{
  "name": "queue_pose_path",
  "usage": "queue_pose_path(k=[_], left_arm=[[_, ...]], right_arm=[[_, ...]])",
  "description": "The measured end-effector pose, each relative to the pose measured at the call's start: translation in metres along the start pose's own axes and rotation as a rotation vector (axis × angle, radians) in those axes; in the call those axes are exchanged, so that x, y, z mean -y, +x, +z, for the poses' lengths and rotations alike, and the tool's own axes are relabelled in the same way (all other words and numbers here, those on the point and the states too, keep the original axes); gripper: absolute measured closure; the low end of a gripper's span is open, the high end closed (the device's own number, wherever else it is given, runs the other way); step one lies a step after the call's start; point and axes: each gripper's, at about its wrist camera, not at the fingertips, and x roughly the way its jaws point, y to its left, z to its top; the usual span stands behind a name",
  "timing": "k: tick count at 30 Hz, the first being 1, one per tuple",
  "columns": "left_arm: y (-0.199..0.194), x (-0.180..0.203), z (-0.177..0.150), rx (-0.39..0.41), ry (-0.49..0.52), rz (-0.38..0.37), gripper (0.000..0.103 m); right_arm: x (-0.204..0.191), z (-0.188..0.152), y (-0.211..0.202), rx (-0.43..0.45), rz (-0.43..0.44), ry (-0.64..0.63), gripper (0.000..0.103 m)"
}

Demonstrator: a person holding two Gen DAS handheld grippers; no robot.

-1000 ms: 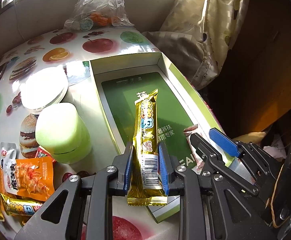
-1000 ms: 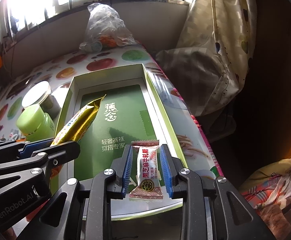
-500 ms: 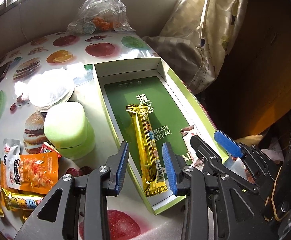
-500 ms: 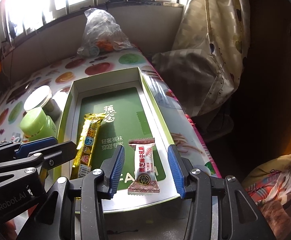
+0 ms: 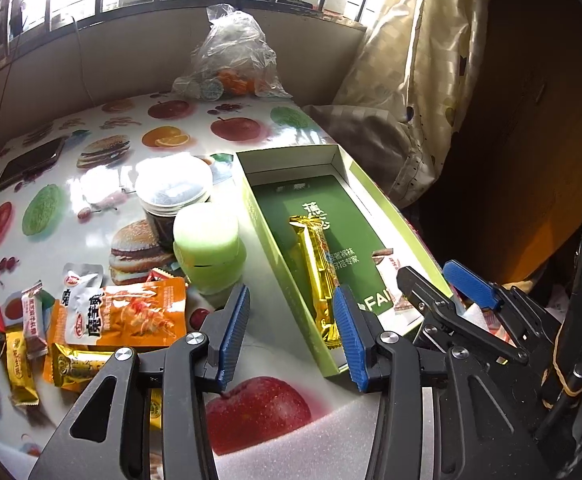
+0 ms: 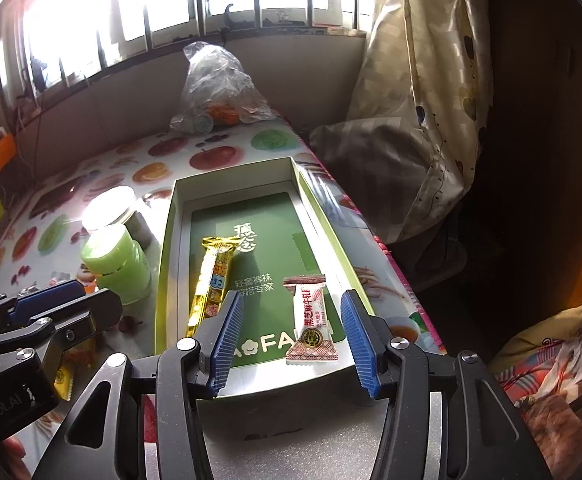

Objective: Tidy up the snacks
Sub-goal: 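Open both grippers to release the bar and candy in the box, then move both tools back over the snack pile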

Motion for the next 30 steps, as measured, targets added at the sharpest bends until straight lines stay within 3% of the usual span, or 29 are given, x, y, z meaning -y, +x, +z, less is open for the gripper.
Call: queue_pose_path(k=[15, 30], left_arm=[[-0.039, -0.048, -0.033, 0.070, -0.063, 0.078, 0.058], [-0.075, -0.141, -0.075, 0.122, -0.227, 0.188, 0.058]], right_arm=[[-0.044, -0.024, -0.034, 0.063, 0.135, -0.032, 0.052], [-0.104, -0.049, -0.025, 0.002, 0.252, -0.131, 0.052]])
